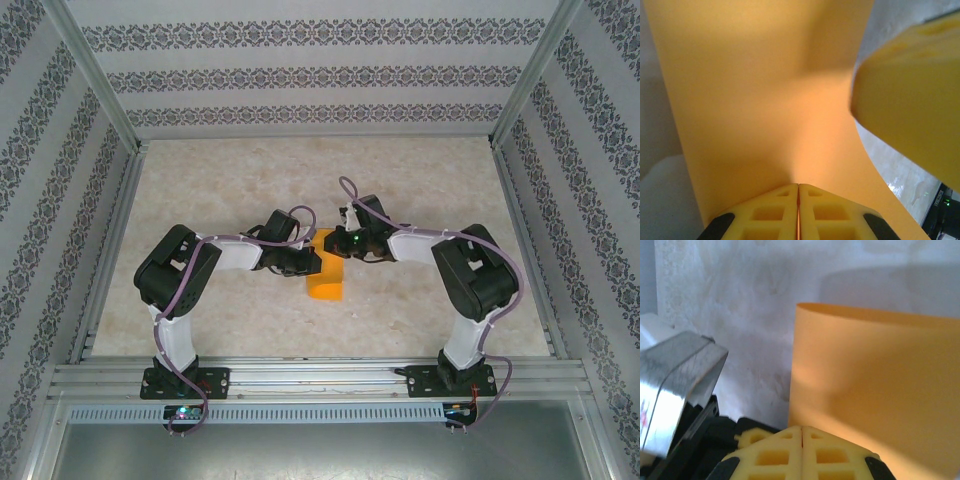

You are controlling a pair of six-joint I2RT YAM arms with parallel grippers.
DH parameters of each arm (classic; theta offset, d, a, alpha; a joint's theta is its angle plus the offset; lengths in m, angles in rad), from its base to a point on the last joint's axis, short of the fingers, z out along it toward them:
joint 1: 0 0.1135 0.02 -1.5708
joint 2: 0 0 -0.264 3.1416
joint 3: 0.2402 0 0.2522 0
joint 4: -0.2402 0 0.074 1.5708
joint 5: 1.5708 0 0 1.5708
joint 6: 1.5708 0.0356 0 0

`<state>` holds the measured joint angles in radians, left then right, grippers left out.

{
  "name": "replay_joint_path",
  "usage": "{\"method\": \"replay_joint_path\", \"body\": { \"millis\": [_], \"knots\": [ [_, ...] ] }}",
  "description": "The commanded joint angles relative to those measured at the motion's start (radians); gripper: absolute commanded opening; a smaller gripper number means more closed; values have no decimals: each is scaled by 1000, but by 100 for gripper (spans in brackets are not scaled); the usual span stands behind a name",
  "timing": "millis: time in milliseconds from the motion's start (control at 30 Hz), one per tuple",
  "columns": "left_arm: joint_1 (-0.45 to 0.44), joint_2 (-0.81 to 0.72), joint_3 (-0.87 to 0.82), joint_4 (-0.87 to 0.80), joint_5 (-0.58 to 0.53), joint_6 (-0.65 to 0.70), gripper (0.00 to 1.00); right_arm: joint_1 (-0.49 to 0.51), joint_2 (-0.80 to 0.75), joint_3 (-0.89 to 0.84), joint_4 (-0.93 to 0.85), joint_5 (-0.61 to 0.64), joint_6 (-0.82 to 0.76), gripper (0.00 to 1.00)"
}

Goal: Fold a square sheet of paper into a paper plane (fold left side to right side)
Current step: Hold the square sheet of paper at the center of the table.

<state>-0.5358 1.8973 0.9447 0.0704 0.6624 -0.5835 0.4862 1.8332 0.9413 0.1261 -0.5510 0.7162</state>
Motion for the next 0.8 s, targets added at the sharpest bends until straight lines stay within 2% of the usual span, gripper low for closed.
{"method": "replay_joint_path", "body": {
  "millis": [0, 333, 433, 767],
  "knots": [
    [-5, 37, -18, -73, -67, 31, 10, -5, 56, 35, 20, -26, 11, 0],
    [-6, 15, -45, -77, -60, 21, 10, -6, 125, 27, -76, 64, -38, 0],
    [-7, -6, -80, -70, -51, 9, 10, -11, 134, 24, -113, 117, -44, 0],
    [-25, -93, -246, -38, -9, -46, 10, -26, 171, 61, -189, 160, -102, 0]
  ]
}}
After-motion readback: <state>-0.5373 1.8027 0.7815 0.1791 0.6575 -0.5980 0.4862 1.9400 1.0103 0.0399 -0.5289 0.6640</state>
